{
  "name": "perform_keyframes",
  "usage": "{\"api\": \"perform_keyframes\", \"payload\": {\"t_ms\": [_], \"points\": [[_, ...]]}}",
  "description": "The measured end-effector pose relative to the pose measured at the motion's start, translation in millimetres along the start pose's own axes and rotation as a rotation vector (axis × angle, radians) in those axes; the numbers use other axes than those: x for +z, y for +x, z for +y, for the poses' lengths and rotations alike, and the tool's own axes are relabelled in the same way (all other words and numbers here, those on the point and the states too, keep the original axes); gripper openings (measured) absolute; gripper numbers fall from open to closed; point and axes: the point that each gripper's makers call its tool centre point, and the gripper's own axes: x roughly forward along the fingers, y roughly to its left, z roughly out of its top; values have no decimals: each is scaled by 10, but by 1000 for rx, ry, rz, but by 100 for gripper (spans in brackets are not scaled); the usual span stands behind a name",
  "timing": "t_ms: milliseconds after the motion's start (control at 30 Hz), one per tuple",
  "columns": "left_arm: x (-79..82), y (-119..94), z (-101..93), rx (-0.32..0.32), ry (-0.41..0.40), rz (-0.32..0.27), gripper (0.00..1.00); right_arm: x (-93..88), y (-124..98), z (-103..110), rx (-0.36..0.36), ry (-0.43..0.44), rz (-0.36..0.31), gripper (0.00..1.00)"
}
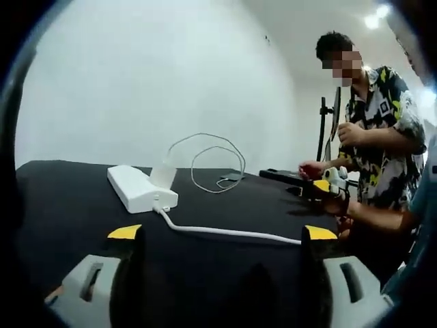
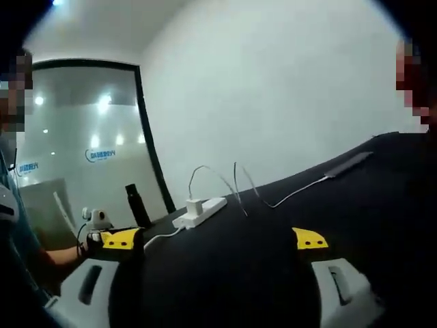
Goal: Connect the charging cable to the phone, plug the charger into the socket, and turn on the power strip switch to charge the phone.
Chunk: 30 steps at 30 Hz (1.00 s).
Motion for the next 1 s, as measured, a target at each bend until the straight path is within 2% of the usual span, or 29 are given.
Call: {"api": "perform_keyframes", "payload": {"t_ms": [400, 1000], "points": [[-13, -8, 14, 3, 12, 4, 85, -11, 0, -18, -7, -2, 5, 82], [-33, -8, 3, 5, 30, 10, 84, 40, -24, -75, -11, 32, -23, 80]]}}
